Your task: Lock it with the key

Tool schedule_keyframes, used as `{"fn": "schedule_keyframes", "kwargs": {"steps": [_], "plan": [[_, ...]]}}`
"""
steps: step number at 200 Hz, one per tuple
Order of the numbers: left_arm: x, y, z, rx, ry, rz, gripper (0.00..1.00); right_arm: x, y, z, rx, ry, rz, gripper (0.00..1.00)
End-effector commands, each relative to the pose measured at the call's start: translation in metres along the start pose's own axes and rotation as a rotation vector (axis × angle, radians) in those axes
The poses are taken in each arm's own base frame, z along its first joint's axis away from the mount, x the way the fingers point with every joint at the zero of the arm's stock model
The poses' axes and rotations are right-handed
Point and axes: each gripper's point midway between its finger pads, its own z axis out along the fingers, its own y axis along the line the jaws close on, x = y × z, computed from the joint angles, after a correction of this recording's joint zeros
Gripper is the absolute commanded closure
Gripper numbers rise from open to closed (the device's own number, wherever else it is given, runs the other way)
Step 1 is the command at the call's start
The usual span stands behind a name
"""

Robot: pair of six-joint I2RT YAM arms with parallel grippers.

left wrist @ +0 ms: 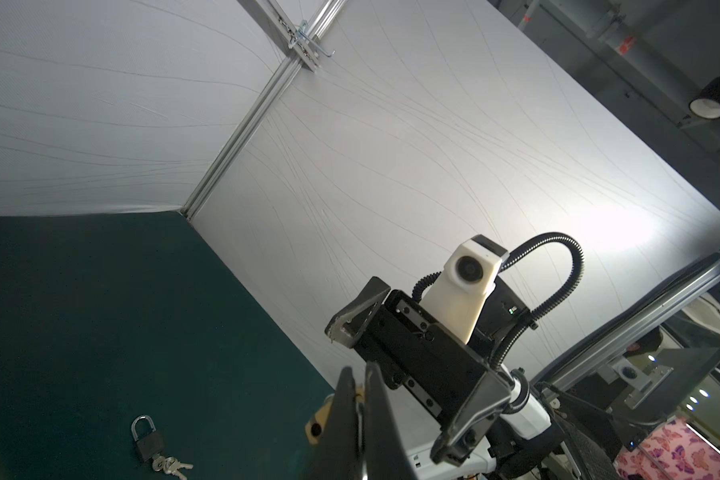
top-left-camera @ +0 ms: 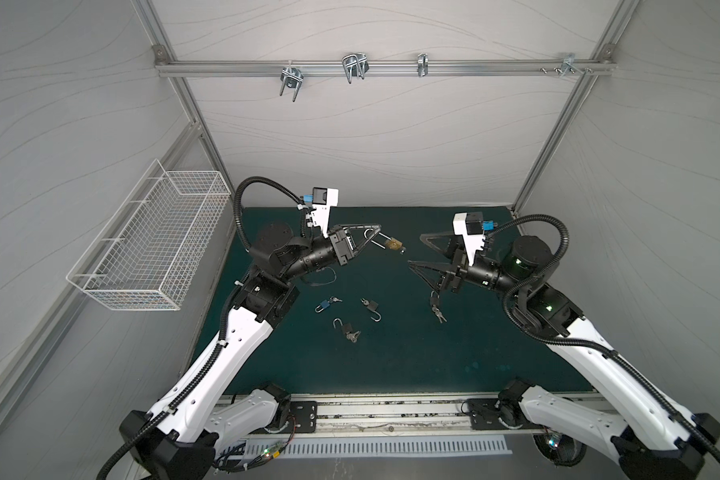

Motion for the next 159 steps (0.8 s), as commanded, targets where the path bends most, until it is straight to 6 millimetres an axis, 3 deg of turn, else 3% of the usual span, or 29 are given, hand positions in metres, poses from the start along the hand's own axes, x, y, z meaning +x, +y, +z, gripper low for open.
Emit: {"fn": "schedule_keyframes", "kwargs": {"steps": [1, 77, 159], "plan": [[-0.029, -0.033, -0.006, 0.103, -0.123, -0.006, 1.00, -0.041, 0.014, 0.003, -0.068, -0.167, -0.100, 0.17], [-0.035, -0.052, -0.014, 0.159, -0.143, -0.022, 1.00, -0.054, 0.022, 0.036, -0.202, -0.172, -0.083, 0.36], [-0.039, -0.061, -0.015, 0.190, -0.155, -0.013, 1.00, -0.055, 0.030, 0.037, -0.218, -0.157, -0.070, 0.69]]}}
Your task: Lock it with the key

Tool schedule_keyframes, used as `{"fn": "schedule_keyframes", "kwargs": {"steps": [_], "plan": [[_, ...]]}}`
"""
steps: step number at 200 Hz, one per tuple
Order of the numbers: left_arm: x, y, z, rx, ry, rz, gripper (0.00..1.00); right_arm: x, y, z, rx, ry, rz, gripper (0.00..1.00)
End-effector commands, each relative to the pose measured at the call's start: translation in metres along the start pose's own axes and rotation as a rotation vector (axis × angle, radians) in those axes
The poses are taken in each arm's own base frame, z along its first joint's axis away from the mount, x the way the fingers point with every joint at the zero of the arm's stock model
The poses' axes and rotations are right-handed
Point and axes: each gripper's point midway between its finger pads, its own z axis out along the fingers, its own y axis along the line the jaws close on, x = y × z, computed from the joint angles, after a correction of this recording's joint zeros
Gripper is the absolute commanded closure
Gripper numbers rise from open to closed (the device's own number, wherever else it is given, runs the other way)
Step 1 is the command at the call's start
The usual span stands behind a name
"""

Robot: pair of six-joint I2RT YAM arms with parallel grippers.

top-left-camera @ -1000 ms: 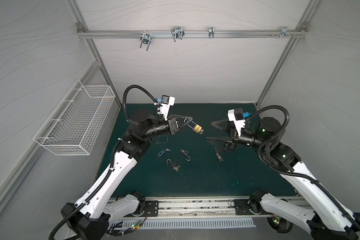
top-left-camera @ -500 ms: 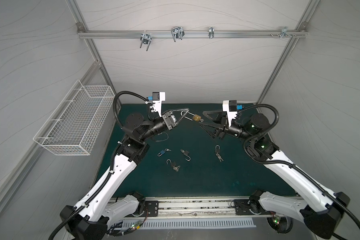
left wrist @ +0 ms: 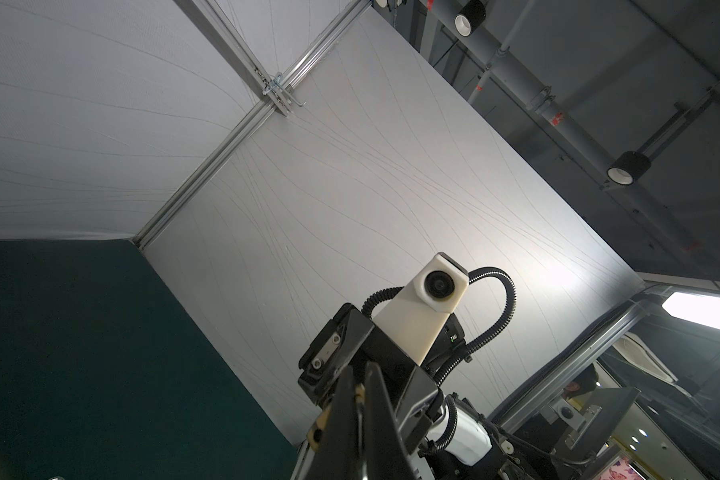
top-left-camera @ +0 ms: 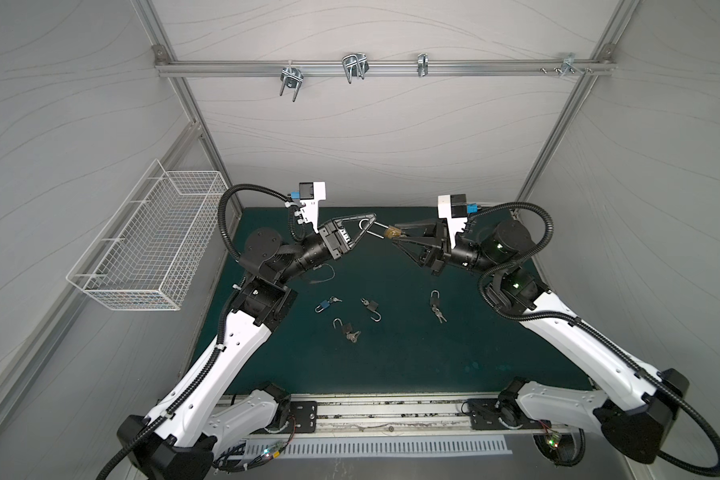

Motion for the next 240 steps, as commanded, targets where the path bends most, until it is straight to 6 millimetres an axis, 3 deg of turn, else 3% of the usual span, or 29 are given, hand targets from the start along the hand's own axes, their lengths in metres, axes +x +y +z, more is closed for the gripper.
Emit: {"fn": "schedule_keyframes", "kwargs": {"steps": [1, 40, 74, 84, 98, 126, 149, 181, 206, 240], "plan": [[-0.015, -0.035, -0.004, 0.105, -0.050, 0.055, 1.00, -0.016, 0.011, -0.001, -0.025, -0.031, -0.028, 0.69], [-0.014, -0.035, -0.004, 0.107, -0.050, 0.054, 1.00, -0.012, 0.010, 0.000, -0.016, -0.013, 0.000, 0.82], [-0.013, -0.036, -0.003, 0.112, -0.043, 0.052, 1.00, -0.021, 0.018, 0.000, -0.043, -0.033, 0.019, 0.87], [-0.012, -0.035, -0.003, 0.110, -0.038, 0.049, 1.00, -0.022, 0.020, 0.000, -0.049, -0.036, 0.023, 0.83], [-0.010, -0.034, -0.004, 0.108, -0.030, 0.050, 1.00, -0.024, 0.023, 0.000, -0.056, -0.034, 0.021, 0.68], [-0.008, -0.030, -0.004, 0.101, -0.032, 0.048, 1.00, -0.023, 0.020, 0.000, -0.044, -0.039, 0.022, 0.67], [-0.008, -0.031, -0.004, 0.103, -0.028, 0.047, 1.00, -0.023, 0.020, 0.001, -0.040, -0.041, 0.034, 0.78], [-0.008, -0.033, -0.004, 0.101, -0.024, 0.060, 1.00, -0.022, 0.018, -0.001, -0.020, -0.042, 0.037, 0.85], [-0.005, -0.030, -0.005, 0.088, -0.008, 0.064, 1.00, -0.025, 0.018, 0.000, -0.016, -0.034, 0.082, 1.00], [0.003, -0.047, -0.006, 0.124, 0.066, 0.136, 1.00, -0.031, 0.024, 0.000, -0.045, -0.003, 0.227, 1.00]]}}
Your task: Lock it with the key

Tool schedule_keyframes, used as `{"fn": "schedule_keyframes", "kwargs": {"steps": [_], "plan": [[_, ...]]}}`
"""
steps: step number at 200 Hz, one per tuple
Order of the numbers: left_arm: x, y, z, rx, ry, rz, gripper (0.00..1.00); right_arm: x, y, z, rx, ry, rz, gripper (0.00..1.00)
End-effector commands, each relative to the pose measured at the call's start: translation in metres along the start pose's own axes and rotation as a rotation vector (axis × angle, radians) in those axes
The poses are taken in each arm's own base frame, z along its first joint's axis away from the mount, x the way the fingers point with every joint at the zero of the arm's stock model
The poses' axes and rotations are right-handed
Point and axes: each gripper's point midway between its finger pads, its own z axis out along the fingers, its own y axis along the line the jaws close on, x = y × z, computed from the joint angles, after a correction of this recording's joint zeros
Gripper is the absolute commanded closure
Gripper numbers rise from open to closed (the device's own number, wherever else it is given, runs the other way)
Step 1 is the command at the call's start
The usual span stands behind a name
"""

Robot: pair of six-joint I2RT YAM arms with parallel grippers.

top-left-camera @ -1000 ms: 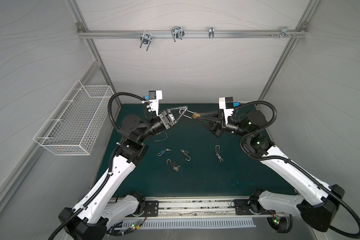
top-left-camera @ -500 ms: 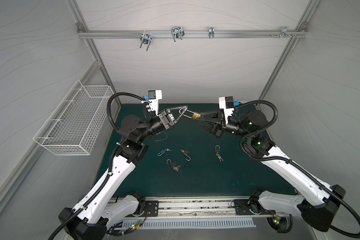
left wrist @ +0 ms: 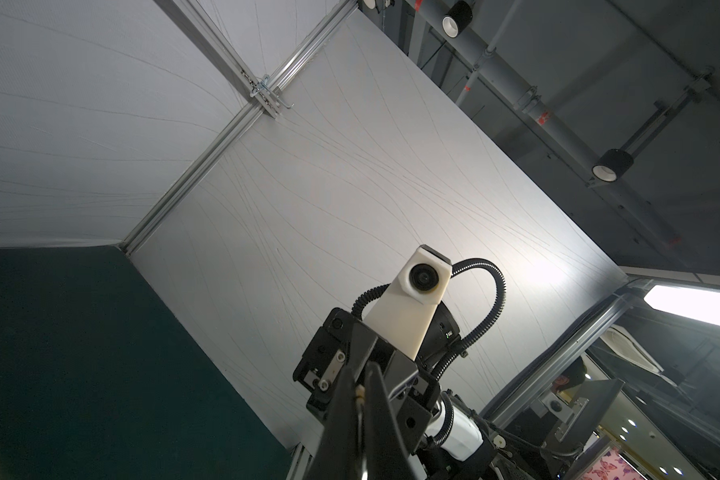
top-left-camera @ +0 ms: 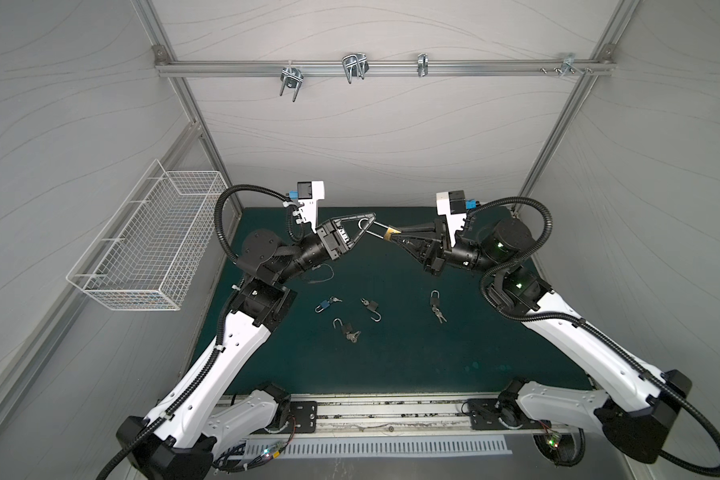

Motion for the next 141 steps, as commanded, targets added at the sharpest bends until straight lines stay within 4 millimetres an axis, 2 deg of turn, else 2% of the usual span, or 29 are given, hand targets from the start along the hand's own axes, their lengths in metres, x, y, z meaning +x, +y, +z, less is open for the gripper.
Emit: {"fn": "schedule_keyframes", "kwargs": {"steps": [1, 25, 58, 141], "plan": [[0.000, -0.038, -0.004, 0.090, 0.051, 0.111, 1.00, -0.024, 0.019, -0.004, -0.045, -0.023, 0.089, 1.00], [0.002, -0.048, -0.007, 0.102, 0.075, 0.166, 1.00, -0.030, 0.030, -0.003, -0.117, -0.016, 0.204, 1.00], [0.002, -0.059, -0.010, 0.119, 0.083, 0.196, 1.00, -0.035, 0.036, 0.000, -0.166, -0.017, 0.299, 1.00], [0.011, -0.055, -0.004, 0.124, 0.095, 0.166, 1.00, -0.037, 0.033, 0.003, -0.139, -0.024, 0.238, 1.00]]}}
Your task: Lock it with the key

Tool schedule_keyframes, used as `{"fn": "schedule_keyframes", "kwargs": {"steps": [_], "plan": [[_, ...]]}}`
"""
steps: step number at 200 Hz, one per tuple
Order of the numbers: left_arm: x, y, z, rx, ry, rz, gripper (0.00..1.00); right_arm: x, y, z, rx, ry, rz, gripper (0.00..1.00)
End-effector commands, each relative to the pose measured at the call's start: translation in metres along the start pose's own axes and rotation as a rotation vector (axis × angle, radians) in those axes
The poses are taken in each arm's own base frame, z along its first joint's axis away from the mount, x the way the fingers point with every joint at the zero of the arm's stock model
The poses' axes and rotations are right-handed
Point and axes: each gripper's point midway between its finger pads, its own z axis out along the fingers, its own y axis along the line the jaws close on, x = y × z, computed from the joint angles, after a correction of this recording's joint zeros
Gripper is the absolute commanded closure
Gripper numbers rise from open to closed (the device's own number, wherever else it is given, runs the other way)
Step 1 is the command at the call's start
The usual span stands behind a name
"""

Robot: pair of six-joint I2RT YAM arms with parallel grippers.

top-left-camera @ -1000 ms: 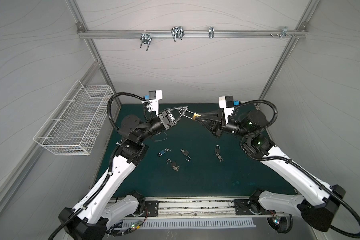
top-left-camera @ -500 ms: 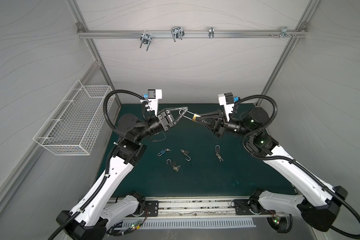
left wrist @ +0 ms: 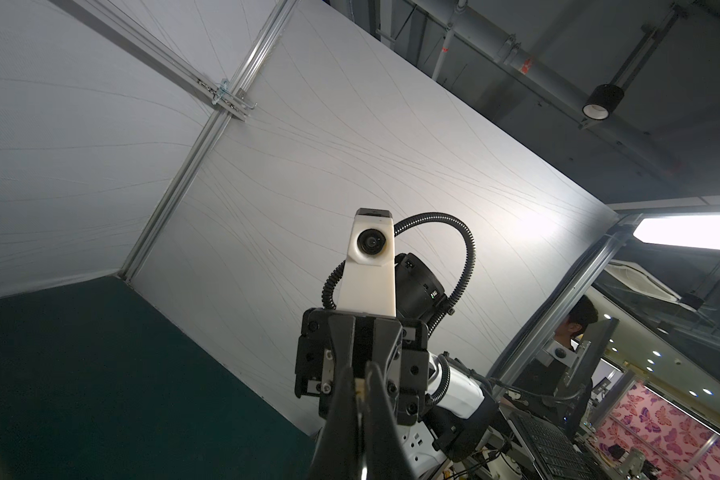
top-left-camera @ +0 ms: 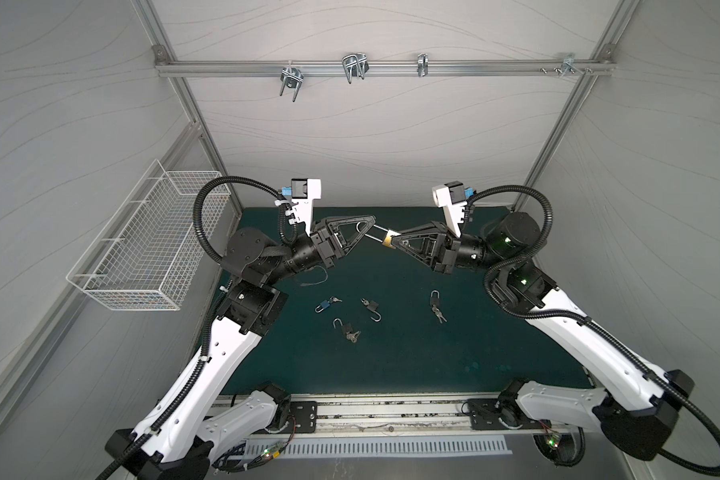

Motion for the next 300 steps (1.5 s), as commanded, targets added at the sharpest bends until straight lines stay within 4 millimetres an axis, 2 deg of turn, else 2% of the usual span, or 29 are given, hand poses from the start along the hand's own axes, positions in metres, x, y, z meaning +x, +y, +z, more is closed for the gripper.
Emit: {"fn": "schedule_keyframes", "kwargs": {"steps": [1, 64, 110, 176, 224, 266, 300], "plan": [[0.007, -0.018, 0.002, 0.069, 0.041, 0.018, 1.00, -0.020, 0.009, 0.003, -0.006, -0.056, -0.057, 1.00], [0.015, -0.013, 0.009, 0.080, 0.054, -0.016, 1.00, -0.020, 0.011, 0.007, -0.003, -0.047, -0.119, 1.00], [0.025, 0.000, 0.014, 0.063, 0.074, -0.044, 1.00, -0.020, 0.011, 0.011, -0.018, -0.038, -0.117, 1.00], [0.035, 0.006, 0.021, 0.075, 0.094, -0.081, 1.00, -0.011, 0.020, 0.014, -0.005, -0.014, -0.262, 1.00], [0.039, 0.008, 0.018, 0.048, 0.111, -0.038, 1.00, -0.018, 0.030, 0.017, -0.055, -0.020, -0.083, 1.00], [0.044, 0.013, 0.015, 0.012, 0.126, -0.004, 1.00, -0.021, 0.029, 0.018, -0.082, -0.026, 0.085, 1.00], [0.049, 0.018, 0.016, 0.005, 0.134, -0.025, 1.00, -0.022, 0.024, 0.019, -0.062, -0.035, 0.094, 1.00]]}}
